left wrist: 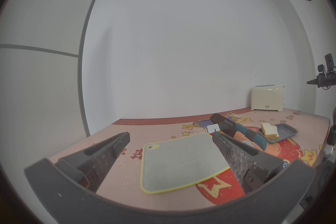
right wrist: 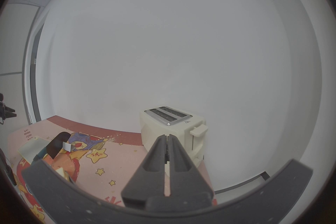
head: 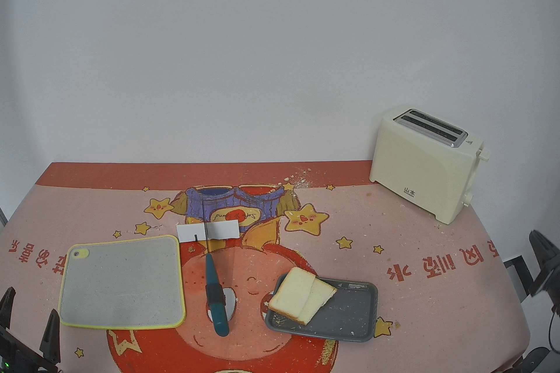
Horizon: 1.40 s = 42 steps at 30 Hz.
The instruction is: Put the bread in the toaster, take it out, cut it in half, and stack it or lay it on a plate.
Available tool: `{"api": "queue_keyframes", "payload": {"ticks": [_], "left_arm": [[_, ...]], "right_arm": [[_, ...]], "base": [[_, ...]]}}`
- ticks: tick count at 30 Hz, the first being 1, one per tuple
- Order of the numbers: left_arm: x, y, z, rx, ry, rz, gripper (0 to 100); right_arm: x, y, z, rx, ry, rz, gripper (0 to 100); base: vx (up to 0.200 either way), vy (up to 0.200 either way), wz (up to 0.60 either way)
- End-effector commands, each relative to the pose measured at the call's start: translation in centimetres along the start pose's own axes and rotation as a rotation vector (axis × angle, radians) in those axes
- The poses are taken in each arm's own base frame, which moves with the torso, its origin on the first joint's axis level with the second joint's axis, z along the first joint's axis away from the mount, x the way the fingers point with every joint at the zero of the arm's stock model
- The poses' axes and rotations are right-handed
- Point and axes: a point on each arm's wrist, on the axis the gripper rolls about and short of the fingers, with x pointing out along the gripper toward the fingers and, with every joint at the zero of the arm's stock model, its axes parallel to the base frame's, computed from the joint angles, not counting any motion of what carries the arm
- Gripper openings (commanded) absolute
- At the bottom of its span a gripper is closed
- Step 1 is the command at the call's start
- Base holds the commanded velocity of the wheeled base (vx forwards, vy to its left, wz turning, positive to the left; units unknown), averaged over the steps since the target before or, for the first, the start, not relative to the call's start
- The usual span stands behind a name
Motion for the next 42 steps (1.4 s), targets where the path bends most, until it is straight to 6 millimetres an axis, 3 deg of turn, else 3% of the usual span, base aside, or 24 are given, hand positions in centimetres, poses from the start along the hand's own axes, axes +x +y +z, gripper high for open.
{"api": "queue_keyframes", "payload": {"ticks": [1,4,6,13,15,20,23,25,27,29,33,42], "left_arm": [[-0.5,-0.2,-2.1,-0.093,-0.02,-0.019,100],[-0.4,-0.3,-2.4,-0.112,-0.005,-0.043,100],[-0.3,-0.3,-2.8,-0.088,0.002,-0.048,100],[-0.3,-0.3,-2.7,-0.08,-0.006,-0.054,100],[-0.3,-0.3,-2.7,-0.08,-0.008,-0.044,100],[-0.3,-0.3,-2.7,-0.08,-0.007,-0.041,100],[-0.3,-0.3,-2.7,-0.091,-0.01,-0.041,100],[-0.3,-0.3,-2.7,-0.093,-0.01,-0.043,100],[-0.3,-0.3,-2.7,-0.086,-0.009,-0.057,100],[-0.3,-0.3,-2.7,-0.085,-0.007,-0.06,100],[-0.3,-0.3,-2.7,-0.083,-0.009,-0.061,100],[-0.3,-0.2,-2.6,-0.087,-0.013,-0.02,100]], "right_arm": [[-4.6,-0.8,-3.8,-0.038,-0.014,-0.02,0],[-7.2,-1.2,-6.5,-0.1,-0.033,-0.019,0],[-8.1,-1.3,-6.2,-0.084,-0.078,-0.019,0],[-7.8,-1.3,-6.2,-0.057,-0.073,-0.03,0],[-7.8,-1.5,-6.2,-0.002,-0.067,-0.132,0],[-7.9,-1.1,-6.2,-0.049,-0.07,-0.319,0],[-7.8,-1.1,-6.2,-0.034,-0.099,-0.262,0],[-8.0,-1.0,-6.3,-0.008,-0.123,-0.156,0],[-8.4,-0.6,-6.7,0.035,-0.149,0.076,0],[-8.4,-0.4,-6.7,0.023,-0.146,0.154,0],[-8.1,-0.5,-7.2,-0.076,-0.141,0.08,0],[-8.1,-0.7,-7.3,0.013,-0.148,0.013,0]], "base": [[0.0,0.0,0.0],[0.0,0.0,0.0],[0.0,0.0,0.0],[0.0,0.0,0.0],[0.0,0.0,0.0],[0.0,0.0,0.0],[0.0,0.0,0.0],[0.0,0.0,0.0],[0.0,0.0,0.0],[0.0,0.0,0.0],[0.0,0.0,0.0],[0.0,0.0,0.0]]}}
